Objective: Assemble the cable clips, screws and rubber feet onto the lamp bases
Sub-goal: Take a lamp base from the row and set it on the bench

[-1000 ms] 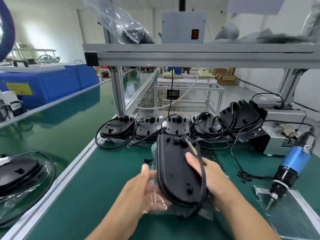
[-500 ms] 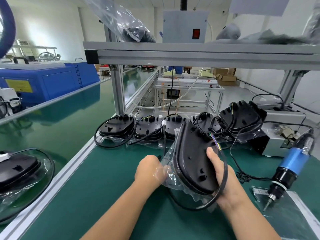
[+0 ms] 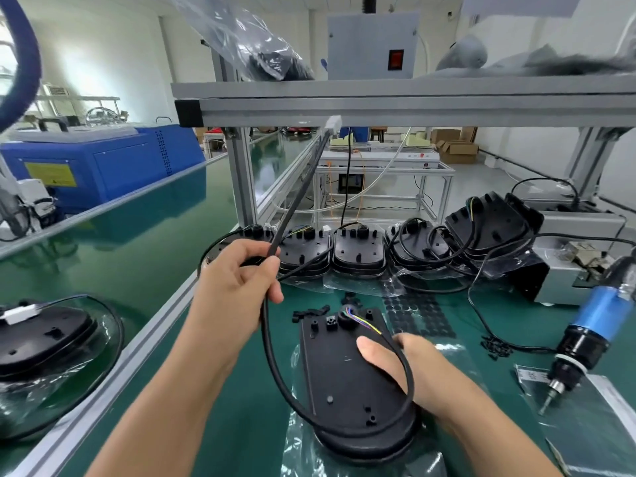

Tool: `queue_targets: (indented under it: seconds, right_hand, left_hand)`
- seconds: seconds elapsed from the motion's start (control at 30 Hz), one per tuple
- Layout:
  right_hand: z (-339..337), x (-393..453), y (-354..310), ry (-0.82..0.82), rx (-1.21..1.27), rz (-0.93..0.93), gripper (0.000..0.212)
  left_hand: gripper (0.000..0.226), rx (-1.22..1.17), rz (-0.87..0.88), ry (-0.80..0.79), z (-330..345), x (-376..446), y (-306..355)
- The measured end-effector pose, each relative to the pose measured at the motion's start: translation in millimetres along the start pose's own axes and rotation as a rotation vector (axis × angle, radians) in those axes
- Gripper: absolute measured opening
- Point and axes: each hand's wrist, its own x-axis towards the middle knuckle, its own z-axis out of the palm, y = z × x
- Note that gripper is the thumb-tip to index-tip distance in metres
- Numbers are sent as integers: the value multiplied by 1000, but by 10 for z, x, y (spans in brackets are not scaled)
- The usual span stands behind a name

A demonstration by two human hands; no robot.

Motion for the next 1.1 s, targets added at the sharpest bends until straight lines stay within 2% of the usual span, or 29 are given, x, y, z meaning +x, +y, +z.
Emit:
queue_targets:
  seconds: [0.17,0.33,0.4,0.43,0.5,0.6,0.67,0.8,0.9,0.93,1.03,1.1]
  right_hand:
    - [20,-168,-3,-28,-192,-112,72]
    - [-224,-208,18,70,-705,-124,46]
    - [-419,-200,-93,176,-759,-122,38]
    - [-505,-189,-185,240,-682,-126,35]
    - [-579,-118,-432,298,-338,-180,28]
    - [-425,53,-850,189,93,-227,33]
    - [-300,162,-1070,171,233,-217,39]
    - [-158,260,-1308,222,323,-173,33]
    - [-96,260,-1354,220,359,-205,27]
    - [-84,249,-1354,221,353,-221,25]
    - [-54,179,-1313,164,313,-220,23]
    - [-5,120,-1275,101,230,-202,22]
  left_hand:
    - [7,51,-30,-66,137,-49,-81]
    - [8,71,-96,-112,318,-83,-157]
    - [8,105,-101,-128,368,-56,-155]
    - [8,113,-103,-133,393,-32,-146]
    - [7,124,-103,-153,462,28,-123]
    - [4,162,-89,-193,590,96,-86]
    - [4,181,-92,-225,645,117,-53]
    - [8,158,-81,-234,615,113,63]
    - [8,148,-40,-325,536,62,149]
    - [14,148,-36,-341,513,61,184]
    - [44,105,-173,-180,469,234,309]
    - [46,63,-309,-115,457,428,392]
